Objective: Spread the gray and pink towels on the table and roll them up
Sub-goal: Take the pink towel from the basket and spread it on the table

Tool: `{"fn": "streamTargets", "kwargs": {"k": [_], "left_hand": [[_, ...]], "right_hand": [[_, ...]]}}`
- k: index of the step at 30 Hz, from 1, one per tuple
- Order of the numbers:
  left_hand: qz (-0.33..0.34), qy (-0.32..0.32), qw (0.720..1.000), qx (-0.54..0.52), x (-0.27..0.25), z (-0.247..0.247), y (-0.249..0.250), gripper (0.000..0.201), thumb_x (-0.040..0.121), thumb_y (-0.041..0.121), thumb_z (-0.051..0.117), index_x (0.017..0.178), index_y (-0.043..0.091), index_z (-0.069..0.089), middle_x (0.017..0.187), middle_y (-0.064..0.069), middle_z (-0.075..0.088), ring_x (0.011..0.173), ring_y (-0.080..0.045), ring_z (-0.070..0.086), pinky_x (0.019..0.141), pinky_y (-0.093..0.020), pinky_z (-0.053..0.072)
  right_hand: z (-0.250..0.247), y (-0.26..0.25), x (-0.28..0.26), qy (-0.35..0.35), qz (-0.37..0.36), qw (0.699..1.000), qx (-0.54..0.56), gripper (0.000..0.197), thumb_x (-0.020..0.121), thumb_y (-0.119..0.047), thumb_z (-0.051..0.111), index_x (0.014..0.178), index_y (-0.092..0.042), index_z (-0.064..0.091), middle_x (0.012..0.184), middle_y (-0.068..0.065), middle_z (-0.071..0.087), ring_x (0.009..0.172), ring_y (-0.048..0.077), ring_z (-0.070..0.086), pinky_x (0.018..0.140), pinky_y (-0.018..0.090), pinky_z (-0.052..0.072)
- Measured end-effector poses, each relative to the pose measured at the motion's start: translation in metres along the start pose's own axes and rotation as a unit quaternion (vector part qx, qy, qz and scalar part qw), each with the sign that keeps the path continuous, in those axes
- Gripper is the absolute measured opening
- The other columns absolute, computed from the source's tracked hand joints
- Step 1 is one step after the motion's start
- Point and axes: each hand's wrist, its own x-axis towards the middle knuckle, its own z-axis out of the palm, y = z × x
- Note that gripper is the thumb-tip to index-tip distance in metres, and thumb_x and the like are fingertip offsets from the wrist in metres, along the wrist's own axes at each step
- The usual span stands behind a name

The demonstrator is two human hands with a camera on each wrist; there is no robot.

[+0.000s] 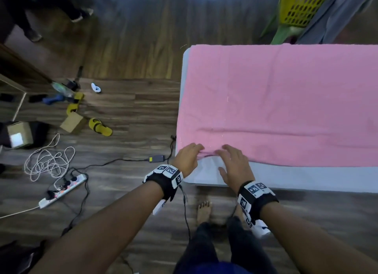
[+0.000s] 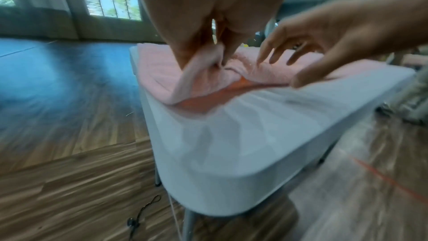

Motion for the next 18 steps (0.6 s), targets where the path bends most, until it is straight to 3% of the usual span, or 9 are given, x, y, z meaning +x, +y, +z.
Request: {"fn": "streamTargets", "kwargs": {"k": [2, 4, 6, 8, 10, 12, 15, 18], "left_hand": [[0.009, -0.003, 0.999, -0.046, 0.001, -0.004, 0.002, 0.049, 0.077, -0.011, 0.045, 0.122, 0.009, 0.049, 0.111, -0.014, 0.054, 0.1, -0.031, 0.053, 0.087, -0.04, 0.045], [0.021, 0.0, 0.999, -0.05, -0.001, -0.009, 0.006, 0.049, 0.08, -0.007, 0.046, 0.124, 0.014, 0.043, 0.111, -0.01, 0.05, 0.097, -0.027, 0.05, 0.084, -0.04, 0.045], [0.056, -0.021, 0.998, -0.019, -0.004, -0.013, 0.008, 0.047, 0.087, 0.005, 0.052, 0.129, 0.018, 0.038, 0.114, -0.007, 0.044, 0.099, -0.023, 0.048, 0.081, -0.037, 0.045], [0.085, -0.044, 0.994, 0.044, -0.007, -0.015, 0.005, 0.057, 0.081, 0.001, 0.056, 0.13, 0.022, 0.034, 0.115, -0.006, 0.04, 0.098, -0.022, 0.046, 0.075, -0.038, 0.048], [0.109, -0.045, 0.99, 0.079, -0.007, -0.015, 0.001, 0.056, 0.076, -0.008, 0.051, 0.124, 0.02, 0.039, 0.112, -0.007, 0.042, 0.093, -0.026, 0.046, 0.072, -0.045, 0.049], [0.137, -0.041, 0.986, 0.082, -0.01, -0.015, -0.003, 0.042, 0.078, -0.008, 0.052, 0.115, 0.01, 0.05, 0.108, -0.013, 0.049, 0.089, -0.032, 0.049, 0.072, -0.048, 0.047], [0.153, -0.027, 0.984, 0.086, -0.012, -0.018, -0.004, 0.022, 0.085, 0.0, 0.057, 0.106, 0.002, 0.062, 0.101, -0.018, 0.058, 0.087, -0.037, 0.055, 0.074, -0.048, 0.047], [0.155, 0.01, 0.984, 0.092, -0.014, -0.019, -0.005, 0.02, 0.088, 0.009, 0.057, 0.104, 0.004, 0.068, 0.099, -0.013, 0.064, 0.089, -0.036, 0.057, 0.076, -0.045, 0.048]], "right_hand": [[-0.007, 0.004, 0.009, -0.012, 0.025, 0.999, -0.017, 0.056, 0.073, -0.014, 0.072, 0.125, -0.019, 0.052, 0.129, 0.009, 0.053, 0.115, 0.031, 0.049, 0.095, 0.044, 0.04], [-0.012, 0.009, 0.021, -0.048, 0.025, 0.998, -0.039, 0.042, 0.084, -0.015, 0.061, 0.124, -0.022, 0.05, 0.116, 0.004, 0.06, 0.107, 0.027, 0.055, 0.094, 0.039, 0.036], [-0.017, 0.012, 0.03, -0.065, 0.025, 0.997, -0.044, 0.028, 0.089, -0.014, 0.053, 0.116, -0.021, 0.055, 0.105, 0.002, 0.062, 0.099, 0.027, 0.058, 0.091, 0.037, 0.035], [-0.02, 0.017, 0.035, -0.083, 0.026, 0.996, -0.02, 0.025, 0.092, -0.015, 0.05, 0.114, -0.018, 0.061, 0.105, 0.005, 0.062, 0.096, 0.031, 0.059, 0.089, 0.038, 0.038], [-0.023, 0.022, 0.035, -0.099, 0.023, 0.995, 0.007, 0.027, 0.095, -0.017, 0.049, 0.117, -0.015, 0.063, 0.107, 0.008, 0.062, 0.096, 0.033, 0.059, 0.088, 0.04, 0.044], [-0.023, 0.025, 0.034, -0.106, 0.016, 0.994, 0.017, 0.028, 0.097, -0.019, 0.047, 0.119, -0.016, 0.064, 0.107, 0.008, 0.062, 0.098, 0.031, 0.058, 0.088, 0.042, 0.044], [-0.022, 0.027, 0.031, -0.118, 0.023, 0.993, 0.014, 0.03, 0.099, -0.02, 0.043, 0.122, -0.018, 0.062, 0.109, 0.005, 0.061, 0.105, 0.027, 0.055, 0.09, 0.04, 0.04], [-0.024, 0.025, 0.024, -0.092, 0.032, 0.995, 0.01, 0.03, 0.098, -0.022, 0.045, 0.123, -0.022, 0.061, 0.112, 0.003, 0.057, 0.108, 0.025, 0.05, 0.091, 0.038, 0.033]]}}
